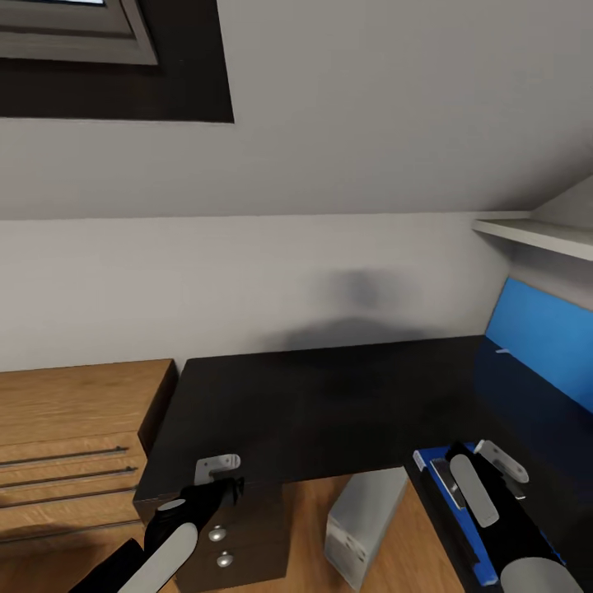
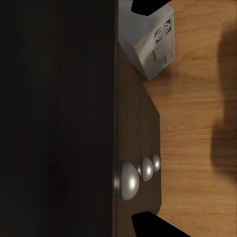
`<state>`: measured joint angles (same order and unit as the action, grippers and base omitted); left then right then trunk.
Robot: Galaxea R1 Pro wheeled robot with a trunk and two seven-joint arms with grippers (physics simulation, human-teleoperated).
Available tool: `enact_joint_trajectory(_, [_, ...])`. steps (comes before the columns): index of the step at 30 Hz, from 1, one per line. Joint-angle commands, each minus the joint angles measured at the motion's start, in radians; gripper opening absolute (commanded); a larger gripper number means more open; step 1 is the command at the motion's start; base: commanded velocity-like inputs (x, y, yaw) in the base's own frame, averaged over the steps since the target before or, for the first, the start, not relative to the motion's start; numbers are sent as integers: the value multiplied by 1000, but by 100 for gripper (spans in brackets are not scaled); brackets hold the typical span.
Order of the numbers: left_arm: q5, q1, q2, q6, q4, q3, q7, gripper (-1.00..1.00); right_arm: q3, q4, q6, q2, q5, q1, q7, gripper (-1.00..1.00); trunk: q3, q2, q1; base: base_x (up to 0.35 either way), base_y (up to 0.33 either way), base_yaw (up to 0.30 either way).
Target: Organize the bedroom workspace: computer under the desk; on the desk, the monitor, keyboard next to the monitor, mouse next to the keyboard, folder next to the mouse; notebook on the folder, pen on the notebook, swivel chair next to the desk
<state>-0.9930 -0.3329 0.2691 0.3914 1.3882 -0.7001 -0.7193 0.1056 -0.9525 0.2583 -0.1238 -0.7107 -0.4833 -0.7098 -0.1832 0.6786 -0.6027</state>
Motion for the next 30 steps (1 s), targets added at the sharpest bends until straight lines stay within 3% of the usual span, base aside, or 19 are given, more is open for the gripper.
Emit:
enact_joint_trajectory(1, [-6,-2,1,1,2,-2,-8,100,0,10,6,-7,-4,-1,6,-100,-2,1,-1,152,-78,0])
enact_joint_trajectory(14, [-5,-2,1,3,1,-2,-7,100,0,39,6,-41,-4,-2,25,-100,-2,1,-1,42,-21,0])
enact_joint_trajectory(30, [-5,-2,-3,3,7,-19,-8,100,-1,90,4,-46,-4,-5,26,-100,-2,1,-1,87,0,0])
